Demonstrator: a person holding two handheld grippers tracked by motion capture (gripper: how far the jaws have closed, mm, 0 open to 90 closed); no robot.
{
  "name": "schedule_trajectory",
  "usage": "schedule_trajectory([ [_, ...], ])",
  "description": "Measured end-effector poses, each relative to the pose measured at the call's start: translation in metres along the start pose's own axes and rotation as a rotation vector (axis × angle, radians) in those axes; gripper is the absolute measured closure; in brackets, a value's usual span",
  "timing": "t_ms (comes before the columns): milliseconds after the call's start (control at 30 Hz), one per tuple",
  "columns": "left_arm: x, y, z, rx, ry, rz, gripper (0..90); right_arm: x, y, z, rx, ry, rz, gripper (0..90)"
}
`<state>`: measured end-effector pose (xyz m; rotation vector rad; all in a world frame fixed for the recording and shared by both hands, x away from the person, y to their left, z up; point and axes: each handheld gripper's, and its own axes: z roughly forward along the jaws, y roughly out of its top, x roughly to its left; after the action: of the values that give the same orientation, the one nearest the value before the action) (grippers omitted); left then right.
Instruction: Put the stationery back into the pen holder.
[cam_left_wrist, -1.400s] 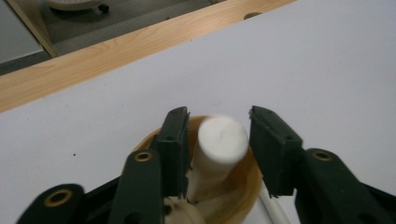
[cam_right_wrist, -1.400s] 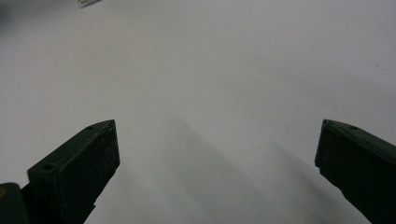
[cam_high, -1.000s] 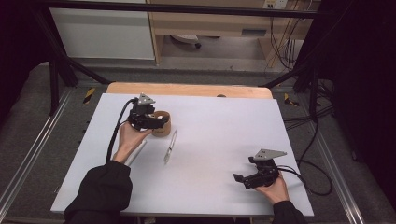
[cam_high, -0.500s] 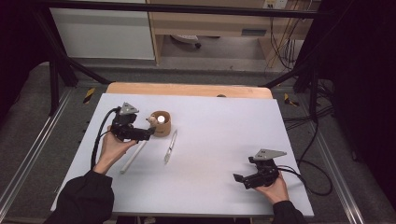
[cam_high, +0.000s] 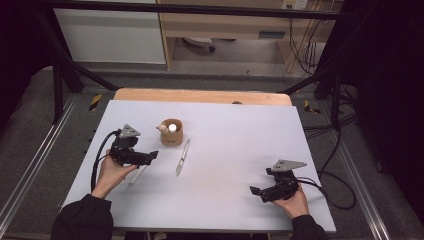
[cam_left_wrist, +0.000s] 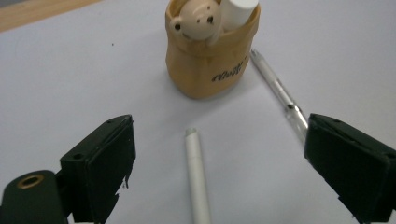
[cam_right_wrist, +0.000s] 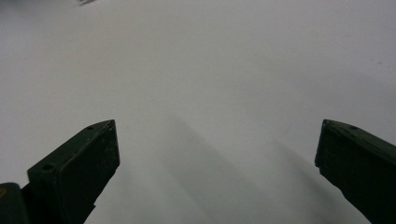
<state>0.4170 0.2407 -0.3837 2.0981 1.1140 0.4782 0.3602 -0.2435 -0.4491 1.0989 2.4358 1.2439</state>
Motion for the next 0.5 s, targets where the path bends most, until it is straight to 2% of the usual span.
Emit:
schedule_trajectory([
  [100, 0.002, -0.004, 0.005, 0.044, -0.002, 0.0, 10.3, 0.0, 0.0, 0.0, 0.0, 0.0, 0.002, 0.6],
  [167, 0.003, -0.006, 0.008, 0.059, 0.01, -0.001, 12.2, 0.0, 0.0, 0.0, -0.001, 0.0, 0.001, 0.6],
  [233, 0.004, -0.008, 0.012, 0.076, 0.005, -0.005, 15.3, 0.0, 0.0, 0.0, 0.001, 0.0, 0.0, 0.6],
  [433, 0.005, -0.015, 0.023, 0.136, -0.002, -0.006, 30.5, 0.0, 0.0, 0.0, 0.001, 0.002, 0.001, 0.6],
  [500, 0.005, -0.016, 0.026, 0.149, 0.012, -0.007, 35.2, 0.0, 0.0, 0.0, 0.003, 0.002, 0.001, 0.6],
])
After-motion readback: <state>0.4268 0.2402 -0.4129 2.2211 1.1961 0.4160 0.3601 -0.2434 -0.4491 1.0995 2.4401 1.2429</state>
